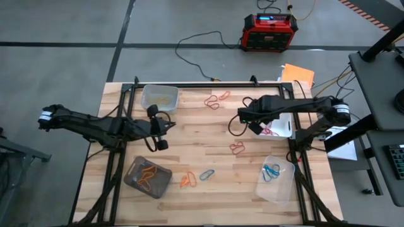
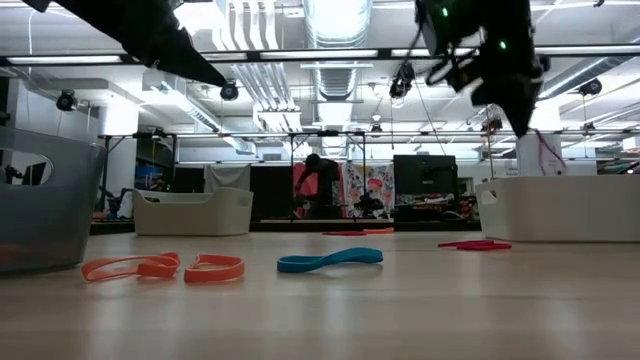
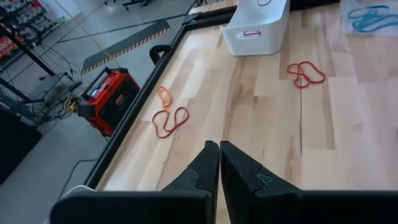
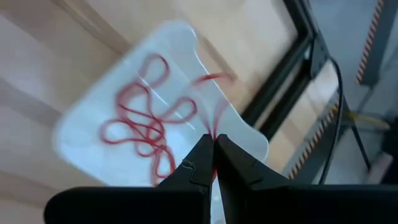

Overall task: Sort rubber bands into baskets
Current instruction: Put the red rubber band into the white bin

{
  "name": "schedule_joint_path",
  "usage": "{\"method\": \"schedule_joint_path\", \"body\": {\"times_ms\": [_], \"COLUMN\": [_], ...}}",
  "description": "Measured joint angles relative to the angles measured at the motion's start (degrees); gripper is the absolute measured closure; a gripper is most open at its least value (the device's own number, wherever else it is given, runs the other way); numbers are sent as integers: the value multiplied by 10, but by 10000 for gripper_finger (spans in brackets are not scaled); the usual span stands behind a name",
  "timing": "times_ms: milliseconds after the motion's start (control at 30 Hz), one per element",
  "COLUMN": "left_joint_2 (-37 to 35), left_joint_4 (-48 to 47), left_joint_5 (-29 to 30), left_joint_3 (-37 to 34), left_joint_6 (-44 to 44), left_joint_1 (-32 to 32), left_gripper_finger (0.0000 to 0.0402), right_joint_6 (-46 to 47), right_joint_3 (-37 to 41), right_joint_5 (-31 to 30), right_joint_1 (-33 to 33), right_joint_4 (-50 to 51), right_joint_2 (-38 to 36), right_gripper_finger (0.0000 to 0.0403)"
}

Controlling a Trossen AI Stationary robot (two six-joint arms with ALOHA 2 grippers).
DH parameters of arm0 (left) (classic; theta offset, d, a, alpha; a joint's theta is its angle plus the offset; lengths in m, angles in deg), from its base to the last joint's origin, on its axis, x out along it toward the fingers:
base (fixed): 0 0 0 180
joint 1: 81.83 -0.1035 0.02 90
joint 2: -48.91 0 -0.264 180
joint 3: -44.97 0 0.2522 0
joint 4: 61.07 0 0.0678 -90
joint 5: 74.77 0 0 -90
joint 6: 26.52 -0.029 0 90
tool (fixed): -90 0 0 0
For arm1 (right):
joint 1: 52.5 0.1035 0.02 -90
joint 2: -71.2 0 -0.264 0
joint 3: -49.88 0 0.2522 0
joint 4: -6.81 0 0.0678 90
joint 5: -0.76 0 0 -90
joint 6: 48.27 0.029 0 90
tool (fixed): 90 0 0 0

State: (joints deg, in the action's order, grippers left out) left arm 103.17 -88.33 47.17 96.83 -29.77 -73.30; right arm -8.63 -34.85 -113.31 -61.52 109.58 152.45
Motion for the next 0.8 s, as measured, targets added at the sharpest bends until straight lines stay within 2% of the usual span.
{"method": "schedule_joint_path", "body": {"times_ms": [367,800], "left_joint_2": [42,56], "left_joint_4": [46,64], "left_joint_5": [-1,0], "left_joint_3": [0,0], "left_joint_6": [14,15], "left_joint_1": [0,0], "left_gripper_finger": [402,402], "right_joint_6": [-18,-46], "right_joint_3": [123,145], "right_joint_5": [7,18], "right_joint_1": [-49,-60], "right_joint_4": [-100,-194], "right_joint_2": [-2,-2], "right_gripper_finger": [394,394]}}
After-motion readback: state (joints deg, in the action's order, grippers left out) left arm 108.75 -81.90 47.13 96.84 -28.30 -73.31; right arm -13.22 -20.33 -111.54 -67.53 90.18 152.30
